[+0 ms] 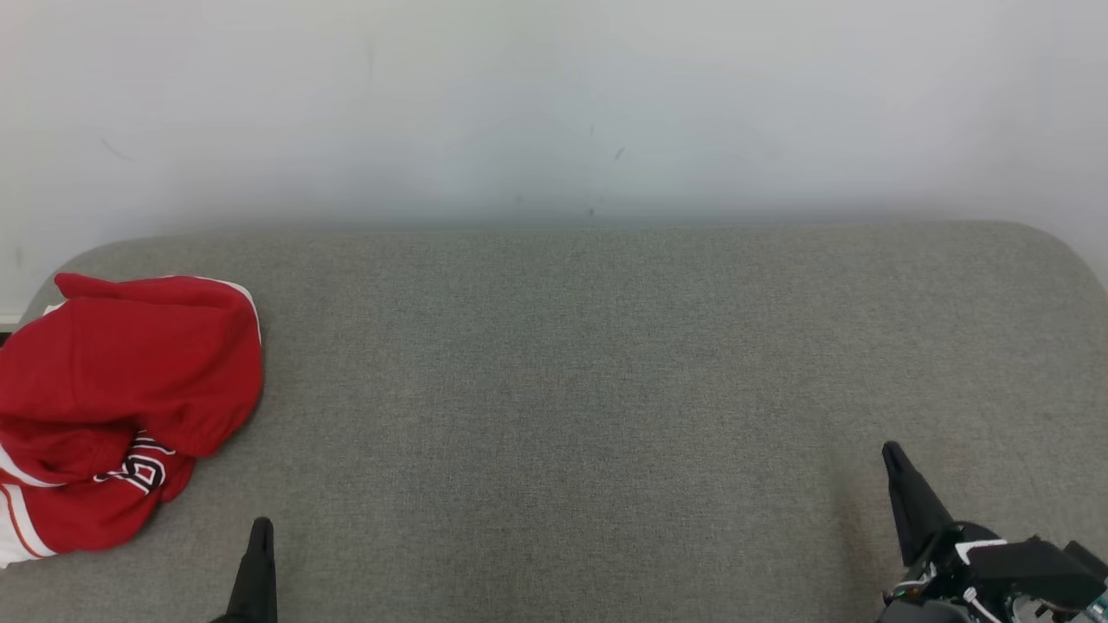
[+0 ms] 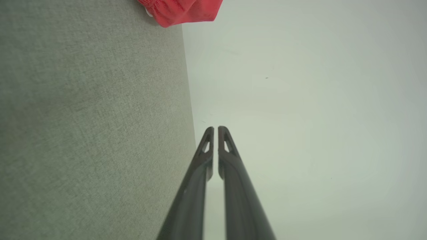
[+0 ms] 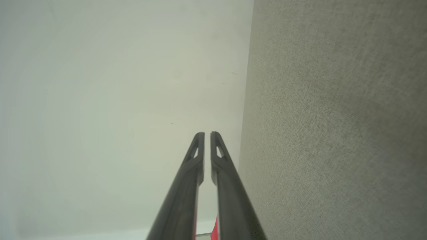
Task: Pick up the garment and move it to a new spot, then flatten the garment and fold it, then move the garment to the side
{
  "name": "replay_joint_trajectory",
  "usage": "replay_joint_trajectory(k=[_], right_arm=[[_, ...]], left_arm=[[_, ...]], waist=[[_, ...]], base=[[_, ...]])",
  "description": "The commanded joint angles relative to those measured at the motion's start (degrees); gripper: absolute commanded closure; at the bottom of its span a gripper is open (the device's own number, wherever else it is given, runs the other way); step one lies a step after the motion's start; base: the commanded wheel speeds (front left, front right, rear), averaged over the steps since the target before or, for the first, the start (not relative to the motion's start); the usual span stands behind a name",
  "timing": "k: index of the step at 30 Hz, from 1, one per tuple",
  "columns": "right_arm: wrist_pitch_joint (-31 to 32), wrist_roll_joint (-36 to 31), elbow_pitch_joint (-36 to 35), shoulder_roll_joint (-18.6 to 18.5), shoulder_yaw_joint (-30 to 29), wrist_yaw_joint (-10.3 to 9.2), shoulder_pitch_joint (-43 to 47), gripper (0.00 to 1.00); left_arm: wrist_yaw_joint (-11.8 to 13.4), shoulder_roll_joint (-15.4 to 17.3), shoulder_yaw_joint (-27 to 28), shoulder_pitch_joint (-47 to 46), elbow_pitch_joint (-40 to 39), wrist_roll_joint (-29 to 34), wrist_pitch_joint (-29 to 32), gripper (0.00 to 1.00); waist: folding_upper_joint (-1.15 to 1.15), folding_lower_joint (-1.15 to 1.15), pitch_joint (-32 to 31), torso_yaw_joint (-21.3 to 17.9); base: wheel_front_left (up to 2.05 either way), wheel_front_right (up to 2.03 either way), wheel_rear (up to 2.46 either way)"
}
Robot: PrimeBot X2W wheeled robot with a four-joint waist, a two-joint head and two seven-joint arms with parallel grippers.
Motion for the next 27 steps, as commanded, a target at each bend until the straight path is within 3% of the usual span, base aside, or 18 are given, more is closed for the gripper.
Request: replay_joint_trajectory(k=[1,13,27], right_arm=[[0.0,0.0,0.4,0.0,0.0,0.00,0.2,0.00],[-3.7,-2.6,0.7,0.1,3.3,-0.01,1.2,0.00],[-8.6,-17.1,-1.2,0.1,6.5,-0.02,1.8,0.00]], left_arm=[[0.0,-0.1,0.0,0.2,0.4,0.0,0.0,0.00],[0.0,-0.1,0.8,0.7,1.1,3.9,-1.8,0.00],[0.4,-0.1,3.0,0.5,0.2,19.8,-4.2,0.00]], waist=[[0.00,0.00,0.0,0.0],[0.00,0.00,0.1,0.0],[0.00,0.00,0.3,0.0]], base=[[0.00,0.00,0.00],[0.00,0.00,0.00],[0.00,0.00,0.00]])
